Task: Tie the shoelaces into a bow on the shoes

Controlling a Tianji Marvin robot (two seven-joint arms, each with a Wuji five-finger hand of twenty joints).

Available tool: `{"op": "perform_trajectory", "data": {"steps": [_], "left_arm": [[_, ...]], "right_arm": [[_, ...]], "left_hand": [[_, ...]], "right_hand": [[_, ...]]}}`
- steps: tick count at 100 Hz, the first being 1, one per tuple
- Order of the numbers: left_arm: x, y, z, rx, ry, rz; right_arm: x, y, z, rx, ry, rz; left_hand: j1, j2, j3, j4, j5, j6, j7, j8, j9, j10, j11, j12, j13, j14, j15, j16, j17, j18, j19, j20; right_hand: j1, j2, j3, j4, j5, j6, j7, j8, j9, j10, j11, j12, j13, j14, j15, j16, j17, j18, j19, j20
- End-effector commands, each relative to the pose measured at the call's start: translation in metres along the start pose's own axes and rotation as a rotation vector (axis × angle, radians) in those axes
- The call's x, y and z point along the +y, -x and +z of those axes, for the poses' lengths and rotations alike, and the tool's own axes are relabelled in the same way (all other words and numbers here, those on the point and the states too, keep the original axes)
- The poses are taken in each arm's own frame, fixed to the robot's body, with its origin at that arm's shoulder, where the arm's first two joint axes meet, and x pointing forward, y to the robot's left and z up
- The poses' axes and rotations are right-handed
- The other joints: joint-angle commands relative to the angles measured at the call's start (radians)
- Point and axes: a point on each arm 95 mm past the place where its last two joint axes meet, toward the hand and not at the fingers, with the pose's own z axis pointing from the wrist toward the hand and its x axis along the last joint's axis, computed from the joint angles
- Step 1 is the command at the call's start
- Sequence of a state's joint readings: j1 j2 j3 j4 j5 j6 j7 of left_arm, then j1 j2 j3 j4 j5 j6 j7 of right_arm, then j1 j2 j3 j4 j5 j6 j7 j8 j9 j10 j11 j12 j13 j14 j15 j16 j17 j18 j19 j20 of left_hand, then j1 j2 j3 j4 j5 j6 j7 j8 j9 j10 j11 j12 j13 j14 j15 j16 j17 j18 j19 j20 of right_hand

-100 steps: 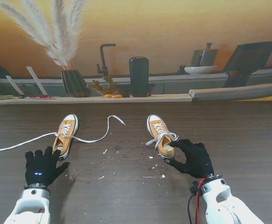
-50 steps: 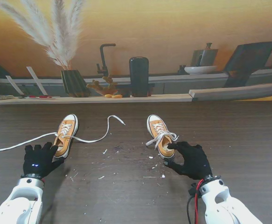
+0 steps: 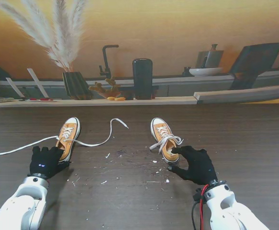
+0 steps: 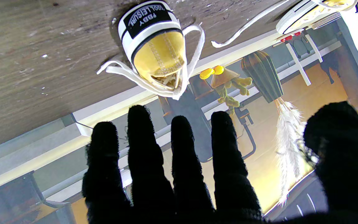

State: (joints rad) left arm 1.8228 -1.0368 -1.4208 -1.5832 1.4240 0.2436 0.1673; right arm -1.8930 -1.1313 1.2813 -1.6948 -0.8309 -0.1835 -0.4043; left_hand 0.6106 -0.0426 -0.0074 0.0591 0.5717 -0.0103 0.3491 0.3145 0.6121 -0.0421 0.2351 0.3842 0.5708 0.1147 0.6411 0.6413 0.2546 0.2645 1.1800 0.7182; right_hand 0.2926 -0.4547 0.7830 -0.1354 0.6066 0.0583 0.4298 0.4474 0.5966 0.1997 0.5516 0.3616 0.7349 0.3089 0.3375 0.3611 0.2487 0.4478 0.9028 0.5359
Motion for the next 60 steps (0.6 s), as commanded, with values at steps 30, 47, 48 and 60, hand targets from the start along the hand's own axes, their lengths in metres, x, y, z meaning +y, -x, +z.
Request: {"op": "perform_trajectory", "data": {"steps": [30,47,48,60], "left_arm": [[0.011,-0.009,0.010,0.065,0.036,0.032],[0.018,-0.012,0.011,0.083,0.059,0.088],[0.019,-0.012,0.010,0.085,0.061,0.094],[0.024,-0.011,0.009,0.093,0.082,0.144]], "right_arm": [[-0.001,-0.001,-0.001,0.003,-0.013,0.007],[0.000,0.000,-0.001,-0.003,-0.007,0.012],[0.000,0.000,-0.001,-0.003,-0.006,0.012],[0.000,0.000,-0.001,-0.008,-0.001,0.015]], "left_hand": [[0.040,-0.076,0.071,0.030,0.077,-0.095,0.126,0.079,0.110,0.027,0.122,0.096,0.048,-0.032,0.065,0.018,0.031,-0.057,0.063,-0.021],[0.058,-0.351,0.366,-0.042,0.053,-0.085,0.166,0.077,0.135,0.041,0.271,0.219,0.088,-0.067,0.121,0.016,0.085,-0.083,0.071,-0.074],[0.060,-0.381,0.404,-0.060,0.045,-0.081,0.165,0.074,0.130,0.041,0.280,0.227,0.088,-0.069,0.125,0.017,0.086,-0.085,0.071,-0.077],[0.106,-0.572,0.587,-0.117,0.010,-0.070,0.222,0.098,0.110,0.037,0.365,0.292,0.098,-0.093,0.181,0.039,0.122,-0.104,0.072,-0.096]], "right_hand": [[-0.034,0.025,0.017,0.027,0.032,0.015,-0.017,-0.007,0.021,0.025,0.002,-0.007,0.019,0.021,0.010,0.017,0.009,0.018,0.018,0.009],[-0.031,0.025,0.024,0.028,0.044,0.017,-0.017,-0.006,0.029,0.028,0.003,-0.006,0.026,0.026,0.013,0.018,0.014,0.022,0.022,0.007],[-0.030,0.025,0.025,0.028,0.045,0.016,-0.016,-0.006,0.029,0.028,0.002,-0.006,0.026,0.026,0.013,0.018,0.014,0.022,0.022,0.007],[-0.030,0.030,0.047,0.027,0.055,0.018,-0.014,-0.004,0.035,0.030,0.002,-0.007,0.029,0.031,0.014,0.018,0.015,0.025,0.023,0.005]]}}
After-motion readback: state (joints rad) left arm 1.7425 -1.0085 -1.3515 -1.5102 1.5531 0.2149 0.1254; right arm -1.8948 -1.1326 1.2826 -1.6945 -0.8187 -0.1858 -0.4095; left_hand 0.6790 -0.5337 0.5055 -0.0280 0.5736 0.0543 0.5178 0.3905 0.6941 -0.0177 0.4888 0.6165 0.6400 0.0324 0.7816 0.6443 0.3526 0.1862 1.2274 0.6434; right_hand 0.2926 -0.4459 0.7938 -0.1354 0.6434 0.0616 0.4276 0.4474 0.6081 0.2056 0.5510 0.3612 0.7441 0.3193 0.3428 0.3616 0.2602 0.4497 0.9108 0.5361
